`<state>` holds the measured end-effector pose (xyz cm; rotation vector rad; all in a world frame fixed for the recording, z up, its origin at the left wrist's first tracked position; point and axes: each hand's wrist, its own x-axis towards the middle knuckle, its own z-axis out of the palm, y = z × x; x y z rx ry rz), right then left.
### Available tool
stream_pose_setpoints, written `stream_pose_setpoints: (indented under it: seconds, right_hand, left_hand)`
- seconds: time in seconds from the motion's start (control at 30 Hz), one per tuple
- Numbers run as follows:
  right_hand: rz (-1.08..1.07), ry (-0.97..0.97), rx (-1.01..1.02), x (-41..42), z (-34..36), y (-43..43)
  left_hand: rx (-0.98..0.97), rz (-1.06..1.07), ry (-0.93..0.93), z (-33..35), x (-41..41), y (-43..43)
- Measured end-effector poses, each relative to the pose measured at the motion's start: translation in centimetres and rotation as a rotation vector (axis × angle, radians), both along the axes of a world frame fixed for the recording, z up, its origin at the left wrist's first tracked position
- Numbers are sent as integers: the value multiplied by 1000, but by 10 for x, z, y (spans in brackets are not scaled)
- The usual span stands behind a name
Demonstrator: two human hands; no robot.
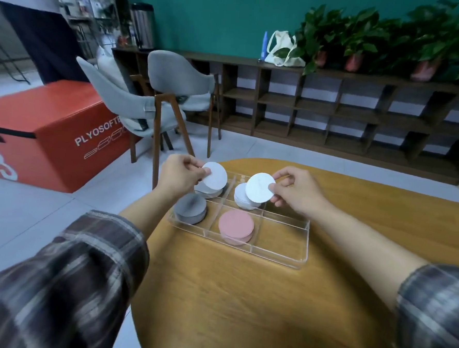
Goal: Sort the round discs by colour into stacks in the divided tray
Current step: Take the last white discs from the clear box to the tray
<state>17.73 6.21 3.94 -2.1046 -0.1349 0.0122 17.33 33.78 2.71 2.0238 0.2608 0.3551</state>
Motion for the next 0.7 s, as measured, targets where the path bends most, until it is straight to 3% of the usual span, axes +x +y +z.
stream_pose_setpoints:
  seconds: [0.17,0.57,0.7]
  right_hand:
    - [-33,54,-1,18,-12,22]
    - [-97,-146,-360,22,-36,41]
    - [-76,-236,-432,19,-36,42]
  left_hand:
    - [194,25,66,-14,20,11]
    - [787,-3,-5,-27,21,11]
    - [869,-52,14,-21,13,7]
